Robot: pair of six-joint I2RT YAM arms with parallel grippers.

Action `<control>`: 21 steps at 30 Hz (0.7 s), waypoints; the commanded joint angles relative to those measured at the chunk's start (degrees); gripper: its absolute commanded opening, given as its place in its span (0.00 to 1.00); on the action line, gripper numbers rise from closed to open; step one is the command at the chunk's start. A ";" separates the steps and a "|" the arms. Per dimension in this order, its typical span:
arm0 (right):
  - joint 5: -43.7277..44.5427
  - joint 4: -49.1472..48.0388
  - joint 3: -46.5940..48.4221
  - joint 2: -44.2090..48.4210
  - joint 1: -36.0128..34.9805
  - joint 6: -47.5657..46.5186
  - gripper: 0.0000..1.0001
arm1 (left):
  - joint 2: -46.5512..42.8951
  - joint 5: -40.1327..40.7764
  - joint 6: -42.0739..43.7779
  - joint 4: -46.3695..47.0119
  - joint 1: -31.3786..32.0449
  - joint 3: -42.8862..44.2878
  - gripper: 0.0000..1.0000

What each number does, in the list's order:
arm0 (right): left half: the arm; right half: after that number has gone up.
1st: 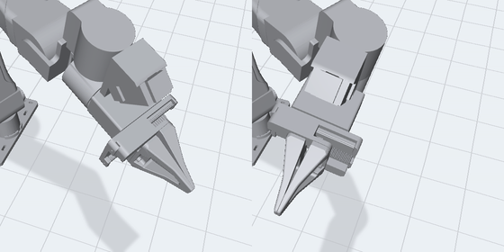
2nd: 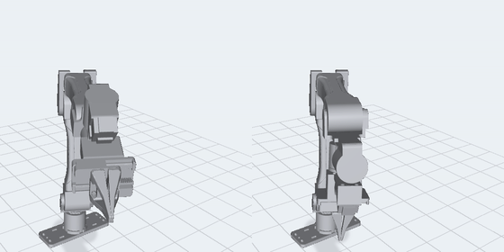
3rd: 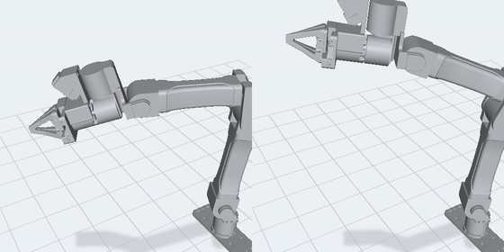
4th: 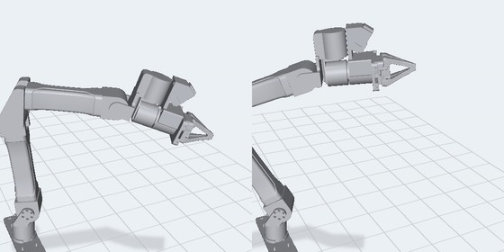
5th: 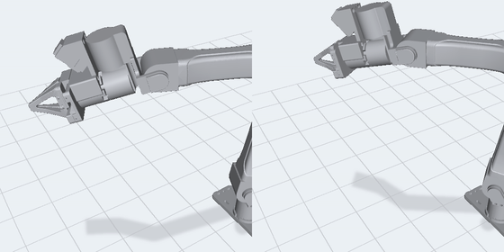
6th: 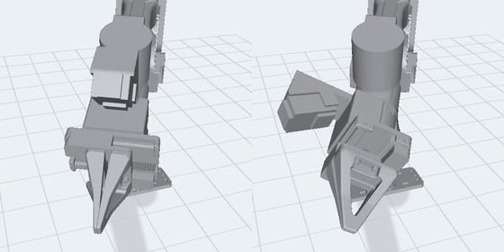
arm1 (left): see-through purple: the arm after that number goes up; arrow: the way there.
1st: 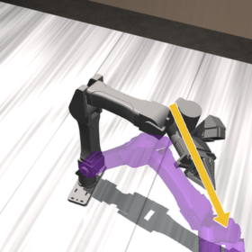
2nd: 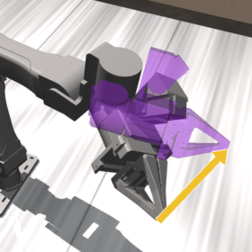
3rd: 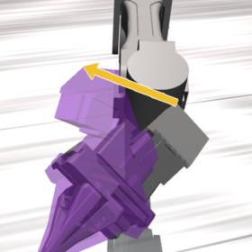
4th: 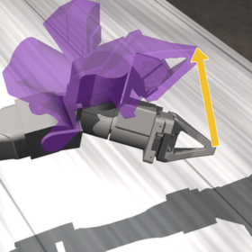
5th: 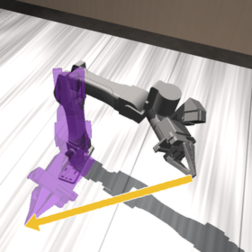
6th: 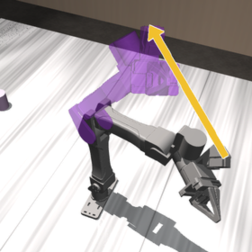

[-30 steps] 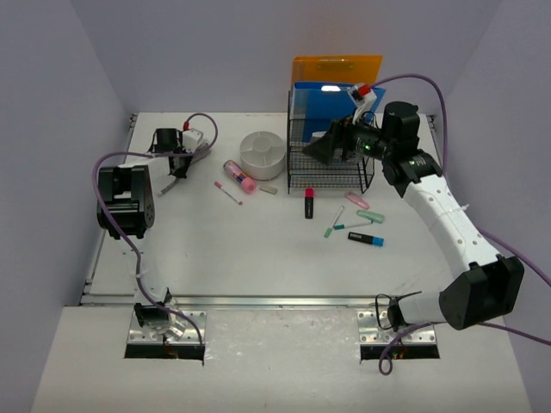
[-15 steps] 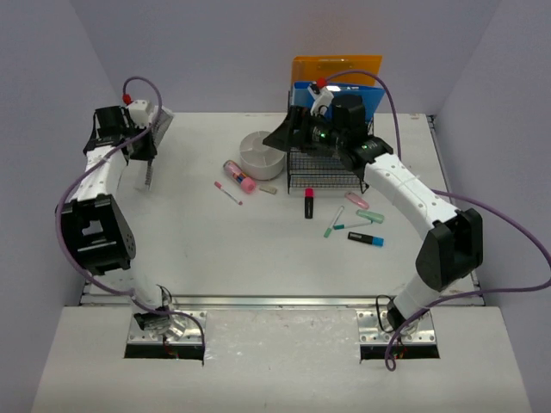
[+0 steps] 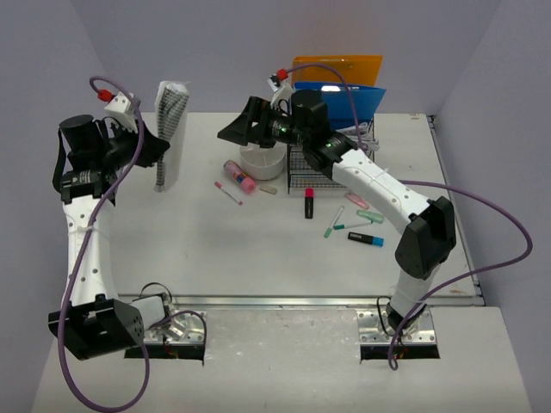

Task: Organize the desk

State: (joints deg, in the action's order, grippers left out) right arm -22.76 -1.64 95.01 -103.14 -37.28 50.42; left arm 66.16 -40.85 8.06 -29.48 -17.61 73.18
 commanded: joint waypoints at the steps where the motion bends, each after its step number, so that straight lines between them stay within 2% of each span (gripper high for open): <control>1: -0.18 -4.31 2.76 -1.09 -2.47 -0.83 0.99 | -2.92 -10.76 -14.01 9.49 0.03 -3.75 0.00; 6: -0.08 -5.03 2.04 -1.36 -2.62 -0.82 0.99 | -7.12 -14.62 -21.36 15.55 0.33 -9.36 0.00; 14: 0.30 -5.70 3.10 -2.94 -5.00 1.02 0.99 | -9.24 -10.99 -18.38 14.01 6.62 -12.29 0.00; 18: 1.47 -4.83 5.36 -4.84 -6.61 1.54 0.99 | -9.73 -7.04 -17.65 13.92 12.34 -12.73 0.00; 21: 1.97 -4.72 6.56 -5.59 -7.29 1.79 0.99 | -9.16 -6.34 -17.90 13.83 13.39 -13.06 0.00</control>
State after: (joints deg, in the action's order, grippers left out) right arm -21.85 -3.94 97.67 -107.80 -43.28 51.24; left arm 58.23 -48.27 -9.51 -20.80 -5.77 59.90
